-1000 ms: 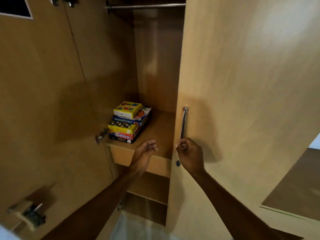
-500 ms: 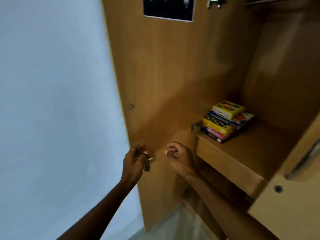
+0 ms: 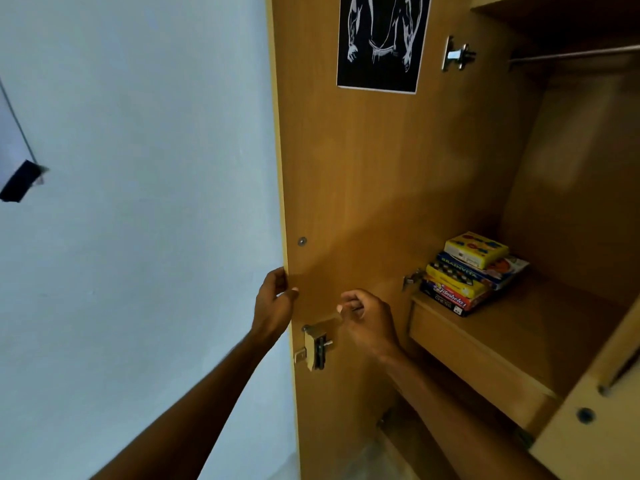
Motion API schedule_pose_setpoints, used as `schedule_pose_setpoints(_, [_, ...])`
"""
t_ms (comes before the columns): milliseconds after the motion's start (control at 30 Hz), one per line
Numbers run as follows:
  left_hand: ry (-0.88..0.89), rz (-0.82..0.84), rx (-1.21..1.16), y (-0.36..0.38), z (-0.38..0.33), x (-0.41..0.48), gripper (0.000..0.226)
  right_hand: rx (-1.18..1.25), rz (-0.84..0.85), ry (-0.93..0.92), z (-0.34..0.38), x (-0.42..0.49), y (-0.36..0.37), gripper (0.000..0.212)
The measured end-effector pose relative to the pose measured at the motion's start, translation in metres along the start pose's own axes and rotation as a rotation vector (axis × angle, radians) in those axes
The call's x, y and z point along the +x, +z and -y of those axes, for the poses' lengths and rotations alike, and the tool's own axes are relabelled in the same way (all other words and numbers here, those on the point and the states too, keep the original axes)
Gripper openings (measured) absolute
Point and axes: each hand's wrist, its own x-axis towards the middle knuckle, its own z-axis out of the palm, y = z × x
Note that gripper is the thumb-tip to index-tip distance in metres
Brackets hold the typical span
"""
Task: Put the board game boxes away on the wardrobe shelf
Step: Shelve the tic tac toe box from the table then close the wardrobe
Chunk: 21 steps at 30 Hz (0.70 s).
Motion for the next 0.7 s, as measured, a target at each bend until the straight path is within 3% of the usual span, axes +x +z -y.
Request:
schedule_pose_setpoints(133, [0.163,0.004,-0.001,-0.008,0.001,-0.017,0.027,0.033,0.011,0.03,-0.007,-0.01,-0.007,0.022])
schedule_pose_setpoints(300, [0.351,0.248,-0.077,0.009,-0.005,-0.049,0.018,0.107,-0.044,0.117,-0.019,-0.05,-0.037,0.036])
schedule_pose_setpoints(400, [0.339,0.216,-0.096,0.041,-0.016,-0.058,0.019,0.106,-0.119,0.122,-0.028,-0.075,-0.058,0.047])
schedule_pose_setpoints(700, [0.346,0.492,-0.158,0.133,-0.042,-0.082,0.02,-0.112,-0.445,0.179,-0.043,-0.116,-0.114,0.051])
